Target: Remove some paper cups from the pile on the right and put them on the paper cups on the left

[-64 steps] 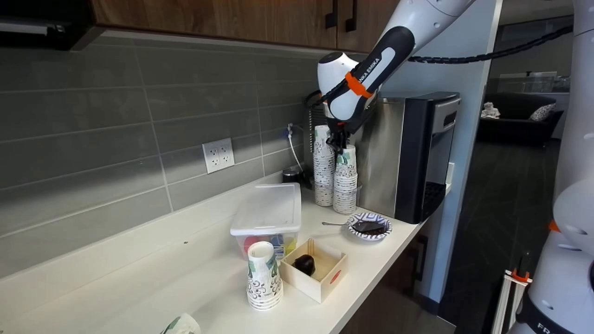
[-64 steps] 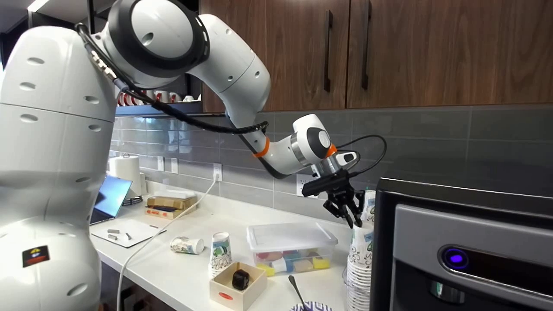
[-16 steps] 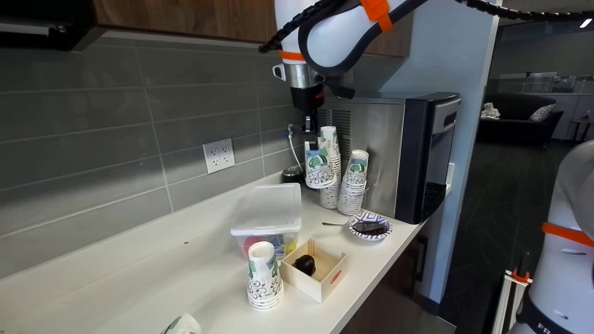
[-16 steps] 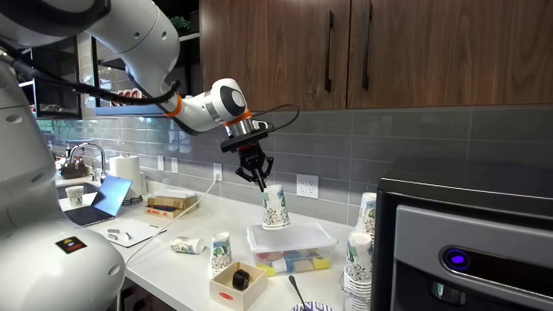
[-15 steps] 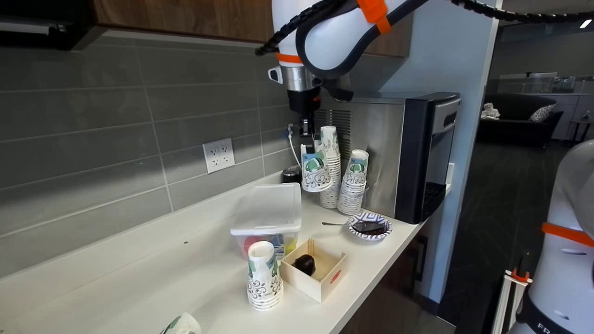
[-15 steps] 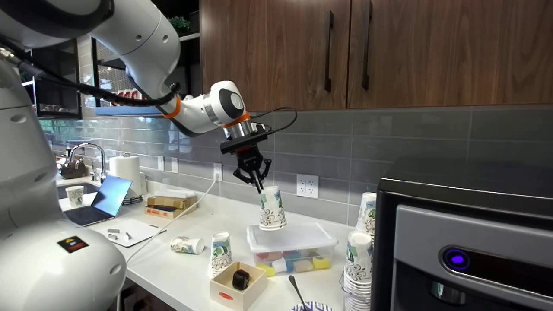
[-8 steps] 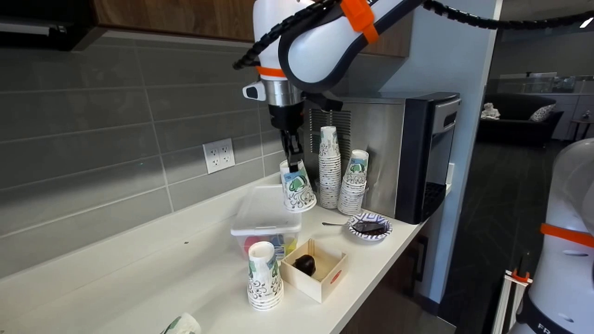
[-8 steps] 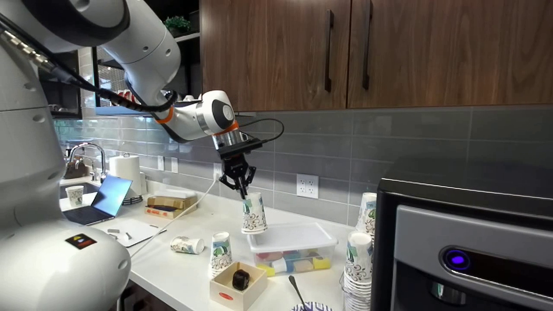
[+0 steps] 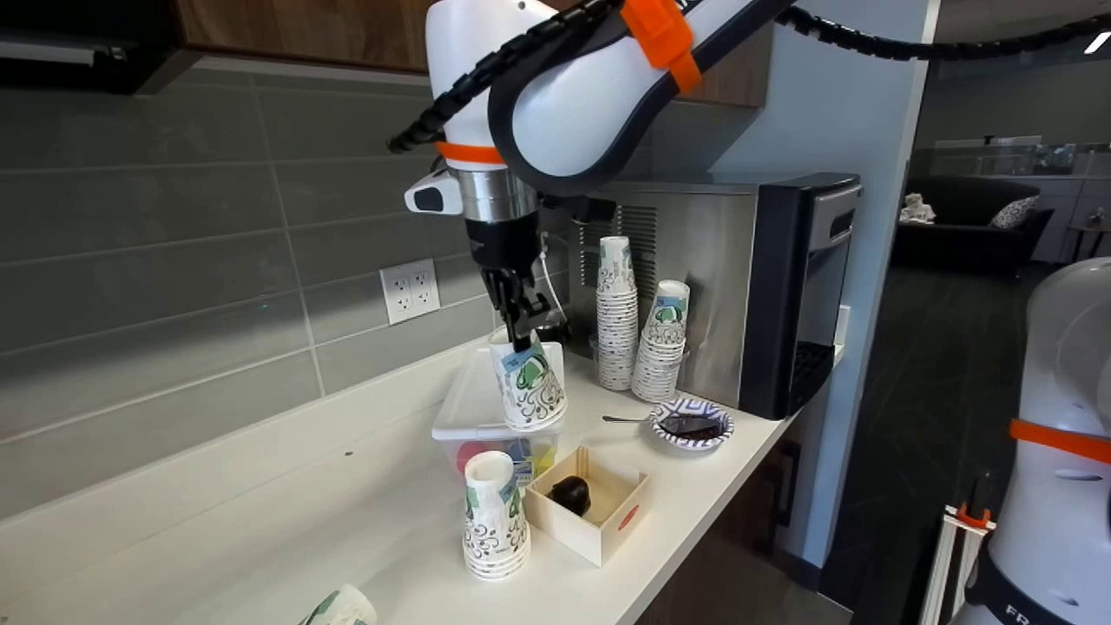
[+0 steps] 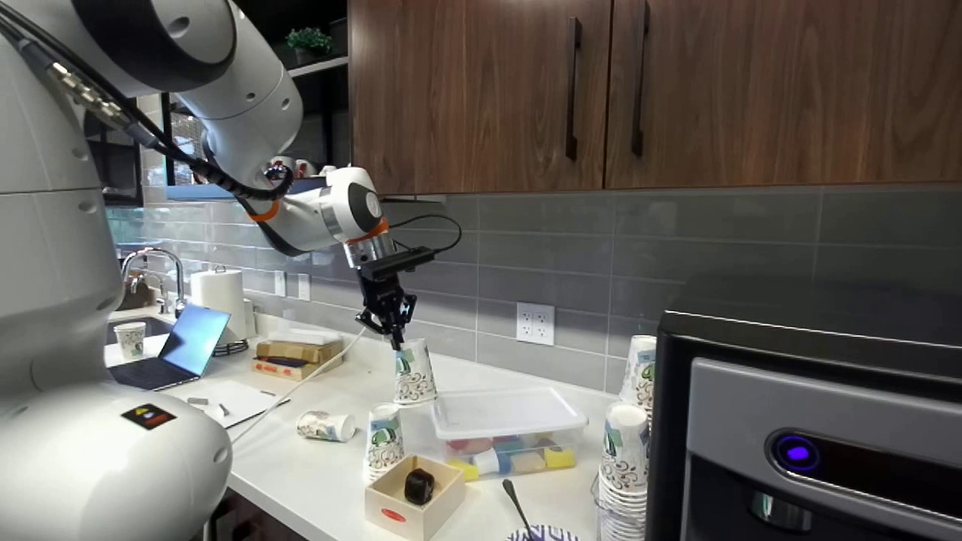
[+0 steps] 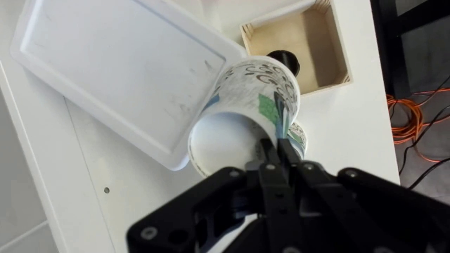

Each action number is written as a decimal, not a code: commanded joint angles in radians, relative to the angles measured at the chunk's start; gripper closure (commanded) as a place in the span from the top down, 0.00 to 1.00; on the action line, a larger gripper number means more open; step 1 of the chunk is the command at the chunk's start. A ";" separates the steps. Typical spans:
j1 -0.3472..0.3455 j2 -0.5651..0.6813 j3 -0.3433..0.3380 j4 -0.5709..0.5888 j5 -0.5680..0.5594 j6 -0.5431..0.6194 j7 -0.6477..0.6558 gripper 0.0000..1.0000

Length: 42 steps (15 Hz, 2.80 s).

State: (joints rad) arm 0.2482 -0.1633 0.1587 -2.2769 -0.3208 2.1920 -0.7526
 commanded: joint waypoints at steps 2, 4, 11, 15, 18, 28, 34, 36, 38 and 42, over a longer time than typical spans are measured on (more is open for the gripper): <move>0.012 -0.003 0.017 -0.011 0.031 0.065 -0.069 0.02; 0.017 -0.018 0.018 -0.033 0.049 0.112 -0.090 0.02; 0.027 -0.038 0.011 -0.085 0.175 0.192 -0.155 0.02; 0.030 -0.039 0.013 -0.104 0.217 0.200 -0.164 0.02; 0.031 -0.030 0.016 -0.111 0.225 0.216 -0.163 0.02; 0.028 -0.001 -0.011 -0.116 0.312 0.269 -0.219 0.02; 0.015 0.027 -0.016 -0.107 0.310 0.277 -0.211 0.02; 0.014 0.038 -0.019 -0.105 0.321 0.287 -0.232 0.31; 0.012 0.049 -0.020 -0.103 0.323 0.292 -0.242 0.37; 0.008 0.061 -0.022 -0.093 0.334 0.284 -0.259 0.68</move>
State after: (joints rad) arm 0.2641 -0.1183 0.1378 -2.3889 -0.0239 2.4721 -0.9666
